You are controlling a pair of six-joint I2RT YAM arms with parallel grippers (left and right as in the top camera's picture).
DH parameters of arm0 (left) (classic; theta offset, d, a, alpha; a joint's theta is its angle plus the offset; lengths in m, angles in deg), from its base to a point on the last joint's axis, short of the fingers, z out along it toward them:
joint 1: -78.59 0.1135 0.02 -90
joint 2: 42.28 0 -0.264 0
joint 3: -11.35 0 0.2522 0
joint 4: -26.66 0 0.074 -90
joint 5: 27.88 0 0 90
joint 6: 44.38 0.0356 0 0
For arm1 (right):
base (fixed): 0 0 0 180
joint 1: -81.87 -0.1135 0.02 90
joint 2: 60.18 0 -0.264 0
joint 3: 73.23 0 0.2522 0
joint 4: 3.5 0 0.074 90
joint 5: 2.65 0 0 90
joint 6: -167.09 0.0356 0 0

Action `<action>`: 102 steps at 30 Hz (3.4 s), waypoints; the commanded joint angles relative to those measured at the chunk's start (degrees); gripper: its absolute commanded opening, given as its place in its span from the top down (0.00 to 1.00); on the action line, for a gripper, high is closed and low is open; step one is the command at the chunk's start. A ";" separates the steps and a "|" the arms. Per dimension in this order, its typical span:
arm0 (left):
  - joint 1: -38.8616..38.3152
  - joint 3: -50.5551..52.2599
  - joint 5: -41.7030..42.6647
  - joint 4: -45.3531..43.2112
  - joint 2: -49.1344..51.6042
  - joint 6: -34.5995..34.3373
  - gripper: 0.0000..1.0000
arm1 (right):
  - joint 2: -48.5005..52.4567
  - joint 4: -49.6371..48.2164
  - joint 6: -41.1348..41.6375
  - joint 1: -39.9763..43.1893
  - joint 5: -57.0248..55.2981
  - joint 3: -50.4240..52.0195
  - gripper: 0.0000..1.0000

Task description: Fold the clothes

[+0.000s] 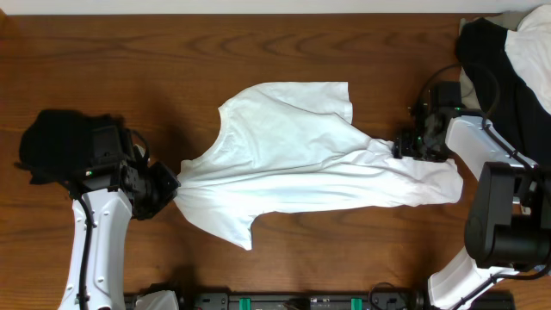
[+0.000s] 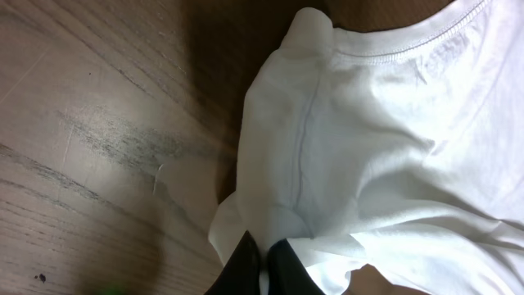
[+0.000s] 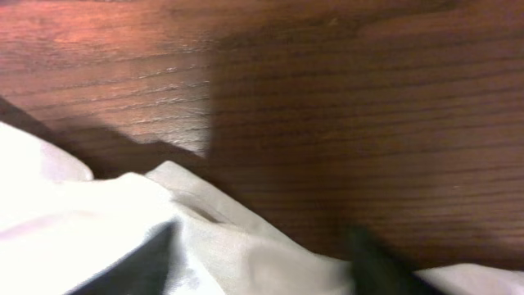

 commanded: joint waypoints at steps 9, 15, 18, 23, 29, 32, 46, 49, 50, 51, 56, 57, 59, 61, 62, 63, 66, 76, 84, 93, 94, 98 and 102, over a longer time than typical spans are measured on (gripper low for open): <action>-0.13 -0.48 -0.76 0.33 0.00 0.96 0.94 | -15.15 -3.72 2.89 0.96 -2.32 -5.33 0.99; -0.13 -0.46 -0.76 0.35 0.00 0.94 0.94 | -18.67 -15.93 6.38 1.22 -13.68 -6.12 0.96; -0.13 -0.46 -0.74 0.35 0.00 0.94 0.94 | -14.69 -15.10 7.91 1.77 -13.46 -6.12 0.50; -0.13 -0.46 -0.76 0.59 0.00 0.96 0.94 | -10.56 -6.21 8.24 1.73 -13.46 -6.12 0.28; -0.13 -0.46 -0.76 0.52 0.00 0.98 0.94 | -12.44 2.84 9.81 1.57 -12.98 -6.12 0.27; -0.13 -0.46 -0.76 0.52 0.00 0.96 0.94 | -13.16 7.17 5.57 1.31 -6.19 -6.12 0.29; -0.13 -0.46 -0.76 0.33 0.00 0.96 0.93 | -13.09 6.45 -2.91 -8.04 -1.36 6.29 0.33; -0.13 -0.48 -0.76 0.33 0.00 0.96 0.93 | -13.09 4.63 1.11 -8.31 -5.79 8.81 0.33; -0.13 -0.46 -0.76 0.31 0.00 0.96 0.93 | -13.09 4.22 1.75 -8.26 -6.82 9.40 0.33; -0.13 -0.46 -0.76 0.31 0.00 0.98 0.93 | -13.09 3.82 1.88 -8.22 -7.08 9.88 0.33; -0.13 -0.46 -0.76 0.31 0.00 1.05 0.93 | -13.09 0.79 1.90 -8.17 -6.03 12.02 0.33; -0.13 -0.46 -0.79 0.31 0.00 1.20 0.92 | -13.09 -0.17 1.90 -8.17 -5.29 12.48 0.33; -0.13 -0.46 -0.79 0.31 0.00 1.40 0.92 | -13.09 -1.97 1.90 -8.17 -4.24 13.22 0.33; -0.13 -0.46 -0.79 0.31 0.00 1.40 0.92 | -13.09 -3.56 1.92 -8.17 -3.85 13.81 0.33; -0.13 -0.46 -0.79 0.31 0.00 1.40 0.93 | -13.07 -4.22 1.92 -8.17 -3.74 14.03 0.33; -0.13 -0.46 -0.76 0.31 0.00 1.42 0.93 | -13.07 -4.79 1.92 -8.17 -3.74 14.23 0.33; -0.13 -0.46 -0.79 0.31 0.00 1.42 0.93 | -13.07 -6.71 1.90 -8.17 -3.76 14.78 0.34; -0.13 -0.46 -0.76 0.31 0.00 1.40 0.92 | -12.66 -13.11 0.66 -8.63 -3.76 17.70 0.43; -0.13 -0.46 -0.79 0.28 0.00 1.42 0.92 | -12.66 -16.39 -4.42 -8.92 -3.78 20.17 0.47; -0.13 -0.46 -0.79 -0.13 0.00 1.42 0.92 | -12.63 -18.05 -5.18 -8.92 -3.80 21.62 0.93; -0.13 -0.48 -0.79 -0.13 0.00 1.40 0.92 | -12.63 -17.97 -5.18 -8.92 -3.80 21.62 0.99; -0.13 -0.48 -0.79 -0.11 0.00 1.42 0.92 | -12.68 -17.00 -3.54 -8.90 -4.46 21.57 0.99; -0.13 -0.46 -0.79 -0.24 0.00 1.40 0.92 | -14.45 -9.09 5.03 -8.63 -12.83 21.22 0.99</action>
